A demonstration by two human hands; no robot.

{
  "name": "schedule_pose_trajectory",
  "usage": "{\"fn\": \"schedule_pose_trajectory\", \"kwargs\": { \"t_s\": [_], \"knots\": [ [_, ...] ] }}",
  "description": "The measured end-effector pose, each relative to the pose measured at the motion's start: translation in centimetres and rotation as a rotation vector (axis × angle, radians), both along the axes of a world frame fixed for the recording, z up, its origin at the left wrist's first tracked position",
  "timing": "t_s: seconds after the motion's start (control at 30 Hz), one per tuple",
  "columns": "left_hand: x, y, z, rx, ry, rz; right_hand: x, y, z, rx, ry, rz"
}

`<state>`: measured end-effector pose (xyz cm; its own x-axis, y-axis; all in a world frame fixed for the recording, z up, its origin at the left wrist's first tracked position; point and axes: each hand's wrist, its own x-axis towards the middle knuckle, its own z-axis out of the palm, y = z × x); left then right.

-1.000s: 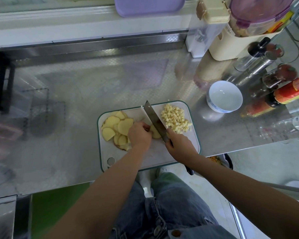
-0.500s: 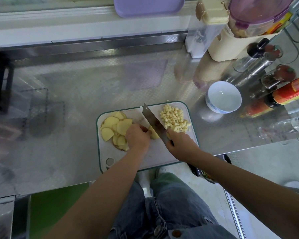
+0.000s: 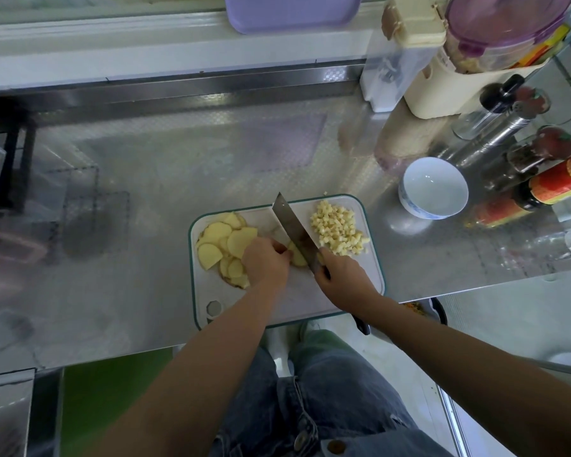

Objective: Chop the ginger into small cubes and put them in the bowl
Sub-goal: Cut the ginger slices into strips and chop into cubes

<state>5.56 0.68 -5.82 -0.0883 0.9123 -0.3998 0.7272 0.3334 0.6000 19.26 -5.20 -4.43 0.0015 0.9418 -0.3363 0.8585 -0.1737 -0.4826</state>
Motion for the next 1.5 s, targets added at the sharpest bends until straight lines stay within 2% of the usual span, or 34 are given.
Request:
{"fn": "schedule_pose_trajectory", "kwargs": {
  "t_s": [0.13, 0.3, 0.6, 1.1, 1.27, 1.5],
  "knots": [
    [-0.1, -0.3, 0.0, -0.012, -0.018, 0.039, 0.5, 0.4, 0.9, 0.049, 0.024, 0.009],
    [-0.2, -0.1, 0.1, -0.029, -0.022, 0.052, 0.6, 0.6, 1.7, -0.021, -0.031, 0.075],
    [0.1, 0.2, 0.8, -0.062, 0.007, 0.036, 0.4, 0.0, 1.0, -0.095, -0.033, 0.055],
    [-0.3, 0.1, 1.0, -0.066, -0.002, 0.031, 0.4, 0.1, 1.0, 0.04, 0.017, 0.024],
    [-0.2, 0.2, 1.0, -0.077, 0.005, 0.036, 0.6, 0.4, 1.9, -0.041, -0.031, 0.102],
    [-0.2, 0.2, 1.0, -0.081, -0.001, 0.025, 0.0, 0.1, 1.2, -0.098, -0.059, 0.081]
  ]
}}
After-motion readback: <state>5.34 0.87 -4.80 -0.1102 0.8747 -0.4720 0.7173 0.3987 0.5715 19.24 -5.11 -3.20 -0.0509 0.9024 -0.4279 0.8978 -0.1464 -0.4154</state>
